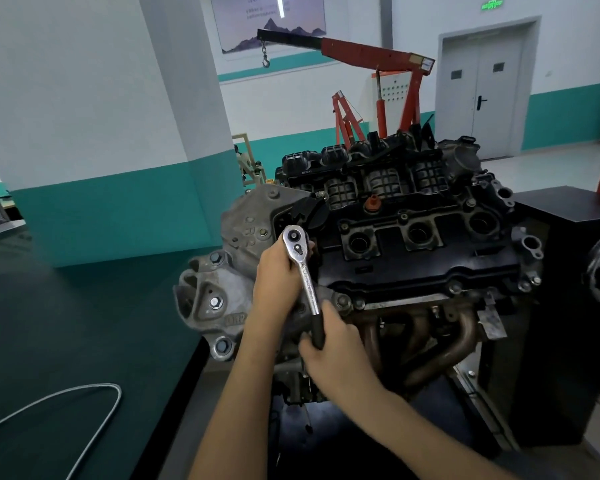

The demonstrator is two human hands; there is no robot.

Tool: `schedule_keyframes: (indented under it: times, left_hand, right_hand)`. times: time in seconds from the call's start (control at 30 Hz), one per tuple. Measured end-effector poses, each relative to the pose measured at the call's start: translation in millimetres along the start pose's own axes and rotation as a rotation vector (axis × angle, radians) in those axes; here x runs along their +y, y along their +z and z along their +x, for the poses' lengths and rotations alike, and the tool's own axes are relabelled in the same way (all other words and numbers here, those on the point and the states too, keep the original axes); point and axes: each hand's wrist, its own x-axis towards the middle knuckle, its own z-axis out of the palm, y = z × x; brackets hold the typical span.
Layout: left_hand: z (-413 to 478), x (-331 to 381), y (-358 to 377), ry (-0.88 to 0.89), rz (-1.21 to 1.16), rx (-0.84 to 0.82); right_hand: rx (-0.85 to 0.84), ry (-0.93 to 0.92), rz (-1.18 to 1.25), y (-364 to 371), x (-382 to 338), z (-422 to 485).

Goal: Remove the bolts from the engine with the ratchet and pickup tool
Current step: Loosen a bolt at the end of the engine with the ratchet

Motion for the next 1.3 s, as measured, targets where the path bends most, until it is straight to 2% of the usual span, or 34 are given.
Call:
schedule_keyframes:
  times: [0.07, 0.17, 0.33, 0.4, 0.47, 0.63, 0.77, 0.83, 0.93, 1.03, 1.13, 1.23, 1.3]
  left_hand:
    - [0.0, -1.1, -1.6, 0.033, -0.034, -0.007]
    - [1.0, -3.2, -3.6, 0.106, -0.019, -0.057]
    - [1.4, 0.7, -6.7, 0.159, -0.087, -0.059]
    - [1.1, -0.1, -6.1, 0.133, -0.068, -0.058]
    - [1.4, -1.0, -3.3, 0.124, -0.050, -0.027]
    - [2.1, -7.2, 2.9, 0.051, -0.032, 0.015]
    - [2.7, -4.0, 2.5, -0.049, -0.124, 0.019]
    - [1.0, -2.0, -0.5, 0.027, -0.132, 0.023]
    - [-0.5, -0.4, -7.0, 0.149, -0.152, -0.035]
    - [1.2, 1.1, -10.7, 0.184, -0.137, -0.121]
    - [1.7, -0.3, -7.8, 0.143, -0.103, -0.124]
    - [0.9, -1.3, -2.1, 0.086, -0.062, -0.002]
    - [2.0, -4.2, 0.6, 0.040, -0.022, 0.048]
  right_hand:
    - [-0.037, 0.000, 0.010, -3.7, -0.5, 2.8]
    - [-0.189, -0.076, -0.133, -51.5, 5.2, 20.2]
    - [-0.310, -0.317, -0.828, -135.0, -7.9, 83.1]
    - [-0.287, -0.374, -0.957, -142.4, -9.9, 92.7]
    - [-0.213, -0.328, -0.918, -134.1, -2.7, 80.9]
    - [-0.106, -0.051, -0.188, -47.4, 3.4, 12.0]
    - [0.040, 0.021, -0.019, 19.0, -6.3, -2.4]
    - [-0.007, 0.022, -0.079, 9.3, -0.1, 2.3]
    - [-0.187, -0.063, -0.251, -44.8, 15.3, 18.5]
    - [-0.272, -0.207, -0.625, -108.8, 13.5, 57.3]
    - [-0.247, -0.347, -0.962, -144.7, -2.9, 88.3]
    - [-0.153, -0.307, -0.870, -130.2, -1.8, 74.4]
    - [-0.139, -0.169, -0.592, -95.2, 3.1, 43.0]
